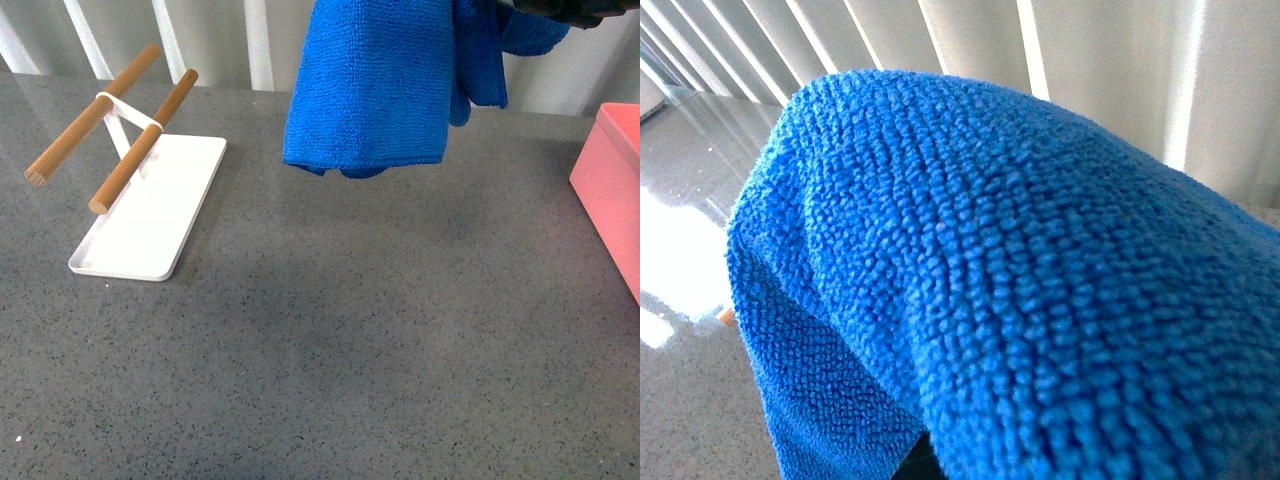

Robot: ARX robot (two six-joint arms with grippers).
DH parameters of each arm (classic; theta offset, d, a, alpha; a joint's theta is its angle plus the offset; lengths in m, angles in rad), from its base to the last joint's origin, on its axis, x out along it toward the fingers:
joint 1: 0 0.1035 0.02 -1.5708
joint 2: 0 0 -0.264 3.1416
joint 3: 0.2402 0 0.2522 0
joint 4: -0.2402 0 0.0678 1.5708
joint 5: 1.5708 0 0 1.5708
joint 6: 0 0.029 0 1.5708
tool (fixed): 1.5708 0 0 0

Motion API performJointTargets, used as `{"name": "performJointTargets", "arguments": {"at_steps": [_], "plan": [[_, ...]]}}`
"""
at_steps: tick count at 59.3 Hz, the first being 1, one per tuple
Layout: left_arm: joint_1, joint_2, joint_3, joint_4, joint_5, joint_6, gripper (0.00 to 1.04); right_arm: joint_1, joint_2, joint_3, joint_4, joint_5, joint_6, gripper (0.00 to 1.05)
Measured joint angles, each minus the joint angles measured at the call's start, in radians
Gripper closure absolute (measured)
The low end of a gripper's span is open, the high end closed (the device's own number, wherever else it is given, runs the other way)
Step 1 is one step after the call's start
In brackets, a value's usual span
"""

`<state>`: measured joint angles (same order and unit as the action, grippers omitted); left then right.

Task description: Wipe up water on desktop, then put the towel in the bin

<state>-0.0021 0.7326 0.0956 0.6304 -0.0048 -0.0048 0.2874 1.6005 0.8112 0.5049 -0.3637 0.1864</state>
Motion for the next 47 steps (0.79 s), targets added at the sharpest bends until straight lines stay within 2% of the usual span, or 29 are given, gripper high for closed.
{"name": "performJointTargets", "arguments": {"at_steps": [18,27,47], "plan": [[0.0,-0.158,-0.049,-0.109,0.003,0.0,1.01,0.003,-0.005,0.003,-0.023,0.018,-0.015,1.01],[0.0,-0.193,-0.073,-0.096,0.004,0.001,1.01,0.003,-0.016,0.003,-0.034,0.018,-0.021,1.01],[0.0,-0.359,-0.074,-0.256,0.005,0.0,1.01,0.001,-0.034,0.003,-0.052,0.018,-0.03,1.01]]}}
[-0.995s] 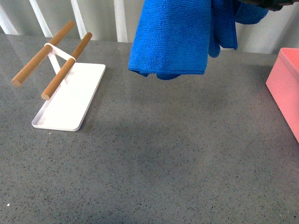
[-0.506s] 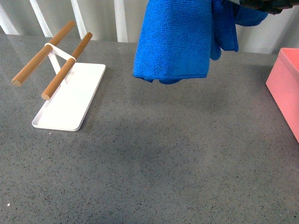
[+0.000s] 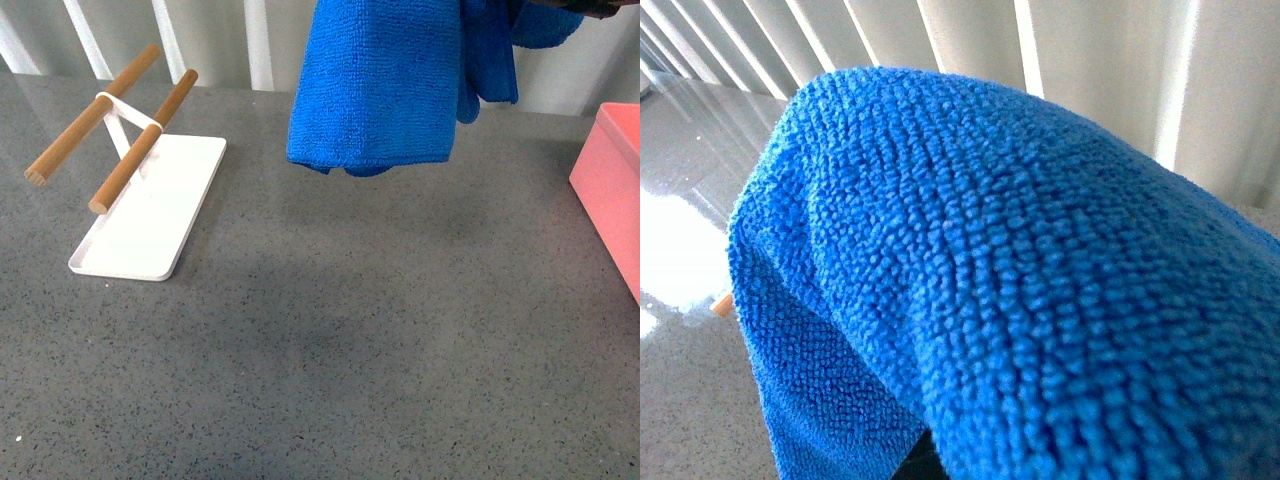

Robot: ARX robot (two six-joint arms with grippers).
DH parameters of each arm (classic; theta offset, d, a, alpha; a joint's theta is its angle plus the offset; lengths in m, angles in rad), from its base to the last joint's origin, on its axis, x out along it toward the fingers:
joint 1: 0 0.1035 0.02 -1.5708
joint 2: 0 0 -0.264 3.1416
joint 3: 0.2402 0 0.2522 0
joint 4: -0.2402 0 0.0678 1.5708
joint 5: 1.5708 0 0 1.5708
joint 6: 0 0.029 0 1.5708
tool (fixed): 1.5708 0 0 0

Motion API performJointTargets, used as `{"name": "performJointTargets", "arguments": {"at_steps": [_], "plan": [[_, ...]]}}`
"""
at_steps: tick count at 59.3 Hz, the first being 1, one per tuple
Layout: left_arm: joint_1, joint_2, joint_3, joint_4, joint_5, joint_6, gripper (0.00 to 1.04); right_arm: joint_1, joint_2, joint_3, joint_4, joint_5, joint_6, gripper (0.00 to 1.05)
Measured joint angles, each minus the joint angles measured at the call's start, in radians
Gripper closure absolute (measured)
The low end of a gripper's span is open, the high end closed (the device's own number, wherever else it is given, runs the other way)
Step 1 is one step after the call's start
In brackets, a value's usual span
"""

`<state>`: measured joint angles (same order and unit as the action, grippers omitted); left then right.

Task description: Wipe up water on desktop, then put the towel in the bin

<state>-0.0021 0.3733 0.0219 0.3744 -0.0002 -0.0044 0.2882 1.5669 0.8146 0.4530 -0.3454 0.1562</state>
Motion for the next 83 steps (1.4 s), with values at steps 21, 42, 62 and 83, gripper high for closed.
{"name": "performJointTargets", "arguments": {"at_steps": [21,42,62,83], "plan": [[0.0,-0.12,0.0,-0.117,0.0,0.0,1.01,-0.002,-0.005,0.0,-0.008,-0.001,-0.003,1.01],[0.0,-0.232,0.0,-0.232,0.0,0.0,1.01,-0.002,-0.006,0.0,-0.014,0.004,-0.011,1.01],[0.0,-0.369,0.0,-0.374,0.0,0.0,1.01,0.0,-0.006,-0.001,-0.016,0.015,-0.011,1.01],[0.0,-0.369,0.0,-0.374,0.0,0.0,0.47,0.002,0.103,-0.02,-0.083,0.119,-0.073,1.01]]}}
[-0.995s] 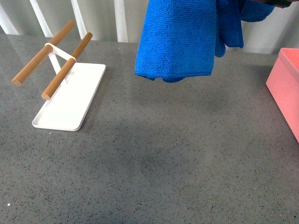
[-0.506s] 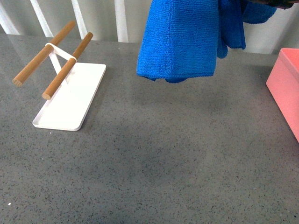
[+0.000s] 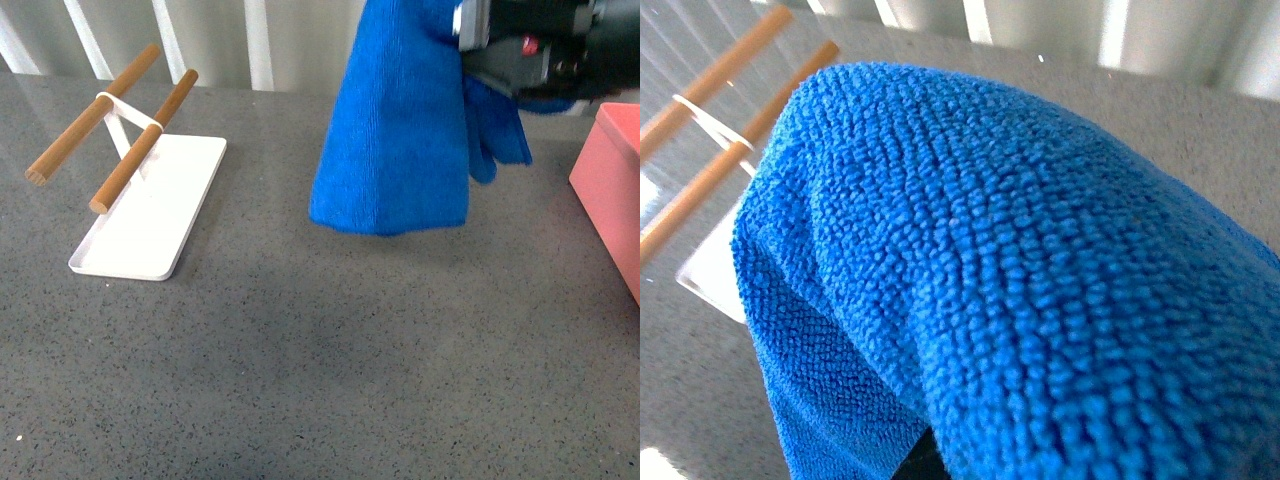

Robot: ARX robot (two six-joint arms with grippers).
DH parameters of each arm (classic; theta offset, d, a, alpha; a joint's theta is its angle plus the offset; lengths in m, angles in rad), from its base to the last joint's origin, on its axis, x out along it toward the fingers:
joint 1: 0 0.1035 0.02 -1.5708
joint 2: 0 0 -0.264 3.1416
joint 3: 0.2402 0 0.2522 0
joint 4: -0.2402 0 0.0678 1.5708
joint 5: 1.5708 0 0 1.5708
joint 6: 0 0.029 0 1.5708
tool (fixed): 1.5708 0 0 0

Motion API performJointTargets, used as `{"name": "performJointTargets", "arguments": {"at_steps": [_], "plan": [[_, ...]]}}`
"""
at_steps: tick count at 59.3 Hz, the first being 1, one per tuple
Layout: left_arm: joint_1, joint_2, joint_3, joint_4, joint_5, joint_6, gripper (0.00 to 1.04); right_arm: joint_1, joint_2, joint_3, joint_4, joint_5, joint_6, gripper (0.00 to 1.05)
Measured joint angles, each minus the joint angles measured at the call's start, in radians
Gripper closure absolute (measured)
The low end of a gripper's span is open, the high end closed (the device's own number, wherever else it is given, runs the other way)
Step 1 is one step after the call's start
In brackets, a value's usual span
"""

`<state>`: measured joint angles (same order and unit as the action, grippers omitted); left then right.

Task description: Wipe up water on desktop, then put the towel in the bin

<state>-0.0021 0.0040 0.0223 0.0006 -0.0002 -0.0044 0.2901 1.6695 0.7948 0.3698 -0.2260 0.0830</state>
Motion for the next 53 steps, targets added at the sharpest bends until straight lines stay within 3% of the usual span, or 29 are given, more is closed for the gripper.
{"name": "performJointTargets", "arguments": {"at_steps": [15,36,53], "plan": [[0.0,0.0,0.0,0.0,0.0,0.0,0.05,-0.02,0.206,0.051,-0.105,0.152,-0.047,1.01],[0.0,0.0,0.0,0.0,0.0,0.0,0.07,-0.011,0.491,0.253,-0.187,0.298,-0.082,1.01],[0.0,0.0,0.0,0.0,0.0,0.0,0.07,0.1,0.611,0.41,-0.224,0.336,-0.065,1.01]]}}
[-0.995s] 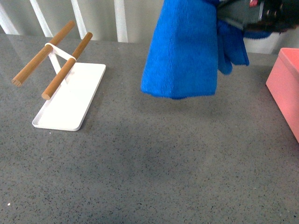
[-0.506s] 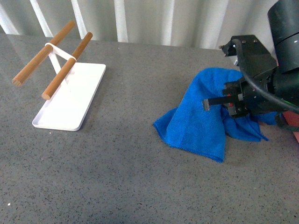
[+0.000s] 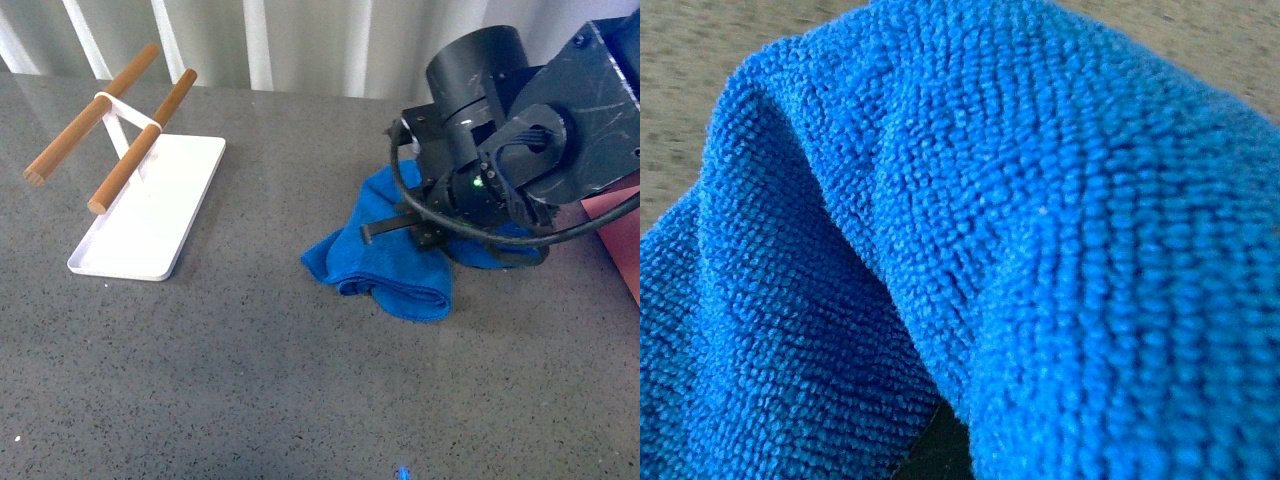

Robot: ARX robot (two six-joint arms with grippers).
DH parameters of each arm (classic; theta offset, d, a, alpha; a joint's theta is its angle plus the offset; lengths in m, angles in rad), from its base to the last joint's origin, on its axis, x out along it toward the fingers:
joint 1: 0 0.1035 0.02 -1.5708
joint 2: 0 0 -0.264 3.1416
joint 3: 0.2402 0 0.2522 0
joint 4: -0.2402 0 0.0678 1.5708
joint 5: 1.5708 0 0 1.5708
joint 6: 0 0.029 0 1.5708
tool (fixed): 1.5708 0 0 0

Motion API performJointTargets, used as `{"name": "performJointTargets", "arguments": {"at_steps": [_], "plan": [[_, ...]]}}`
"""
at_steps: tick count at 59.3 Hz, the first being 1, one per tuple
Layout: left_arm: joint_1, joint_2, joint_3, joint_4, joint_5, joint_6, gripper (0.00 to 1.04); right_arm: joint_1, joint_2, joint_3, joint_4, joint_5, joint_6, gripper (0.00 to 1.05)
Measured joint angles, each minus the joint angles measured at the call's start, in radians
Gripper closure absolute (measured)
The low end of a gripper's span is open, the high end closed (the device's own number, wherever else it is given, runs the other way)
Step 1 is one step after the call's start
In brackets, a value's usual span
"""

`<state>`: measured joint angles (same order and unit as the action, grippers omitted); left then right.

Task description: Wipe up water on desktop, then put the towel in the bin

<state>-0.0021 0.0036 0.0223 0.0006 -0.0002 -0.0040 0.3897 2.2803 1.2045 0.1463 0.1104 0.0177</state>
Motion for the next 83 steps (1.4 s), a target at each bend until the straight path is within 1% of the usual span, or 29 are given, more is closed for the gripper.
{"name": "performJointTargets", "arguments": {"at_steps": [13,21,25,30,34,37,40,44,47,53,57,64,77,83], "plan": [[0.0,0.0,0.0,0.0,0.0,0.0,0.07,0.124,-0.026,-0.045,0.007,-0.055,0.044,1.01],[0.0,0.0,0.0,0.0,0.0,0.0,0.07,0.148,-0.068,-0.121,0.017,-0.071,0.072,1.01],[0.0,0.0,0.0,0.0,0.0,0.0,0.07,0.137,-0.09,-0.165,0.014,-0.058,0.079,1.01],[0.0,0.0,0.0,0.0,0.0,0.0,0.07,0.103,-0.106,-0.21,0.017,-0.034,0.082,1.01],[0.0,0.0,0.0,0.0,0.0,0.0,0.07,0.063,-0.12,-0.237,0.014,-0.014,0.079,1.01],[0.0,0.0,0.0,0.0,0.0,0.0,0.07,0.013,-0.141,-0.259,0.017,0.01,0.067,1.01],[0.0,0.0,0.0,0.0,0.0,0.0,0.07,-0.027,-0.17,-0.285,0.048,-0.006,0.035,1.01],[0.0,0.0,0.0,0.0,0.0,0.0,0.07,-0.047,-0.227,-0.295,0.054,-0.055,0.004,1.01],[0.0,0.0,0.0,0.0,0.0,0.0,0.07,-0.036,-0.298,-0.286,0.022,-0.081,-0.024,1.01],[0.0,0.0,0.0,0.0,0.0,0.0,0.07,0.009,-0.412,-0.241,-0.046,-0.085,-0.057,1.01],[0.0,0.0,0.0,0.0,0.0,0.0,0.07,0.026,-0.453,-0.215,-0.082,-0.087,-0.058,1.01],[0.0,0.0,0.0,0.0,0.0,0.0,0.07,0.044,-0.536,-0.143,-0.192,-0.082,-0.041,1.01],[0.0,0.0,0.0,0.0,0.0,0.0,0.07,0.008,-0.658,-0.039,-0.389,-0.034,-0.006,1.01],[0.0,0.0,0.0,0.0,0.0,0.0,0.07,-0.05,-0.729,0.019,-0.484,-0.014,-0.046,1.01]]}}
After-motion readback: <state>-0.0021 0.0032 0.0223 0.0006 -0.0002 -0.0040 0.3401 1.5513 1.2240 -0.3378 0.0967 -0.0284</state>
